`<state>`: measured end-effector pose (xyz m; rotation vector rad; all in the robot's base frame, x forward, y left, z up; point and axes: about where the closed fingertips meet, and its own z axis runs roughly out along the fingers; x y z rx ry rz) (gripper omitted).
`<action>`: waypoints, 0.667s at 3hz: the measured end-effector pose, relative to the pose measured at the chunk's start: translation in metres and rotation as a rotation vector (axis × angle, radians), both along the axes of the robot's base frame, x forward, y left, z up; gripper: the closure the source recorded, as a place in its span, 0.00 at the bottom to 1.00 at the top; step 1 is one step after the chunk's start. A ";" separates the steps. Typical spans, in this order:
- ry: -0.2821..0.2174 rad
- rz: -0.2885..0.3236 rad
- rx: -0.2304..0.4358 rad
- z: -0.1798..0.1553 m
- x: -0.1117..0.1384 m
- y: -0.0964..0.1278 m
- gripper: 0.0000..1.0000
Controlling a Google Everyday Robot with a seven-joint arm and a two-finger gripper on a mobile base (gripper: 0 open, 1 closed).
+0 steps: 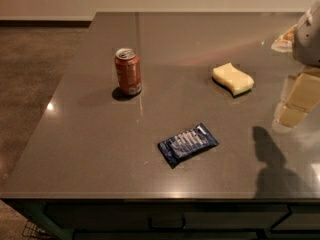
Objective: Move sponge near coke can
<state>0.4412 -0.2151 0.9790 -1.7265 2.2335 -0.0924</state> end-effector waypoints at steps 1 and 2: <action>0.002 -0.056 0.029 -0.005 0.025 0.003 0.00; -0.007 -0.145 0.063 -0.018 0.061 0.007 0.00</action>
Offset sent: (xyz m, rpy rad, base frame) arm 0.1098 0.0102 -0.0356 0.1140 -0.0202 -0.2821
